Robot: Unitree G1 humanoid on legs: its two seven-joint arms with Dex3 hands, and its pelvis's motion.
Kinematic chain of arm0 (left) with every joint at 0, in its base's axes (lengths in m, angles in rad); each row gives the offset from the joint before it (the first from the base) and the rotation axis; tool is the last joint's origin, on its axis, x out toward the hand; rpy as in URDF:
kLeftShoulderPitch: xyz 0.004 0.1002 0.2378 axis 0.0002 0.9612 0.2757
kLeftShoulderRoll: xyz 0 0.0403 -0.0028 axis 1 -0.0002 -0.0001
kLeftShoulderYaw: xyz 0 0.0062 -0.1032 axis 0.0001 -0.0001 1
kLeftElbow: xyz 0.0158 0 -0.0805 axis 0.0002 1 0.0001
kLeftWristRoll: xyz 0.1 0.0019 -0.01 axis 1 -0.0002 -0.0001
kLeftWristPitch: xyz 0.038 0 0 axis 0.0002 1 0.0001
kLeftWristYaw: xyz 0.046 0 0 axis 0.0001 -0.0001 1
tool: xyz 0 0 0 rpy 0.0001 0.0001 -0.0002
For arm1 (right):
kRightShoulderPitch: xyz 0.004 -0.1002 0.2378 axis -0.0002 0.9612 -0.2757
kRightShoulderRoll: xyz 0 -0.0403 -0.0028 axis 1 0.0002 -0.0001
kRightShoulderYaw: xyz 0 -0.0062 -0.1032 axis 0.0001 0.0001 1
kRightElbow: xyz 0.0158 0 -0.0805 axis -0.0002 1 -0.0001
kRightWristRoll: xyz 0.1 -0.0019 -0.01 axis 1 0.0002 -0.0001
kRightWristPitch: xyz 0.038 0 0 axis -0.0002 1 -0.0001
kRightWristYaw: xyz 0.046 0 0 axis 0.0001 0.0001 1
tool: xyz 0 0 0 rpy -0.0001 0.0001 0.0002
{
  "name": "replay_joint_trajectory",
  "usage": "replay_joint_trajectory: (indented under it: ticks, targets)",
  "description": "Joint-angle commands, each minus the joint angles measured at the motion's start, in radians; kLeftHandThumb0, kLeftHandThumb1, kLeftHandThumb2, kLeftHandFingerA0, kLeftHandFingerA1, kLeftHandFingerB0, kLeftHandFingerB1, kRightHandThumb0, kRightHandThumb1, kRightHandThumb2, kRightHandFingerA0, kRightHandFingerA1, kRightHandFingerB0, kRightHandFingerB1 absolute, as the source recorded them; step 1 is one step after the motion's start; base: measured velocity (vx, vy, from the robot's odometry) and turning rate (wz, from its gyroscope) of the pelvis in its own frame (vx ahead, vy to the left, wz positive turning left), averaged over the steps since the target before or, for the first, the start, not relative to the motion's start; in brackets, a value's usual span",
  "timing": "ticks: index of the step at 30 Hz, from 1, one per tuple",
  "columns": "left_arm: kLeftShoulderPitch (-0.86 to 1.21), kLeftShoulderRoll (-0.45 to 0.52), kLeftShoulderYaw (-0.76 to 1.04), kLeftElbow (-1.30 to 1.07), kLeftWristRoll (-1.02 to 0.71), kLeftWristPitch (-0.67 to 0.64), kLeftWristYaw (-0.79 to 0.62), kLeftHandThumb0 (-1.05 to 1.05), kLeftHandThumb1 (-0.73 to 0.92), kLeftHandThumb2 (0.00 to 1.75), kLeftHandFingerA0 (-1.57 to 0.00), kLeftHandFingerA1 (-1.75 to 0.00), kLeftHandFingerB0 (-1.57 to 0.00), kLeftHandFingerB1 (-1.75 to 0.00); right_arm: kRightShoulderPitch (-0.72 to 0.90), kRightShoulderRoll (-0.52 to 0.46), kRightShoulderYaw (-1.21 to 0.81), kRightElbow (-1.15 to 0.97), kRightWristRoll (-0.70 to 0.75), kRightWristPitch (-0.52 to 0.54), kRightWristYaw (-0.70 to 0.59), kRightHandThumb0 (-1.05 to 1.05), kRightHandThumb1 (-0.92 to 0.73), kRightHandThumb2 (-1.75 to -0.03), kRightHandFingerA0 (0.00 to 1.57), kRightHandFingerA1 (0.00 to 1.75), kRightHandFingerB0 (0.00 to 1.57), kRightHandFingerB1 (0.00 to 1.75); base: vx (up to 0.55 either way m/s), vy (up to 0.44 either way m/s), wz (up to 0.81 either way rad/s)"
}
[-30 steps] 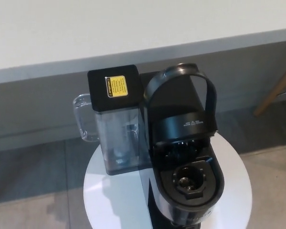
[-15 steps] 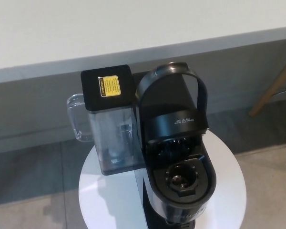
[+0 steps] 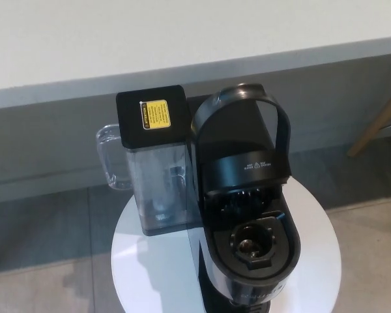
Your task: A coffee maker is kept on a small desk and the robot walks towards it and uses its right hand to push down the lid of the coffee maker to close it
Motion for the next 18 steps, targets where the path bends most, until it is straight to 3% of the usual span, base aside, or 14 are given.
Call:
replay_joint_trajectory:
  ticks: [1,18]
  targets:
    - [0.000,0.013,0.008,0.000,-0.011,-0.039,0.016,-0.71,0.44,0.87,-0.01,-0.52,-0.09,-0.49,0.017,-0.015,0.003,-0.042,0.018,0.057,0.033,-0.92,-0.69,-1.07,0.12,0.27,0.00,0.22,0.00,0.000,0.00]
    - [0.000,0.013,0.010,0.000,-0.009,-0.039,0.016,-0.71,0.44,0.87,-0.01,-0.52,-0.09,-0.49,0.026,-0.010,-0.005,-0.071,0.015,0.083,0.036,-0.92,-0.69,-1.07,0.12,0.27,0.00,0.22,0.00,0.000,0.00]
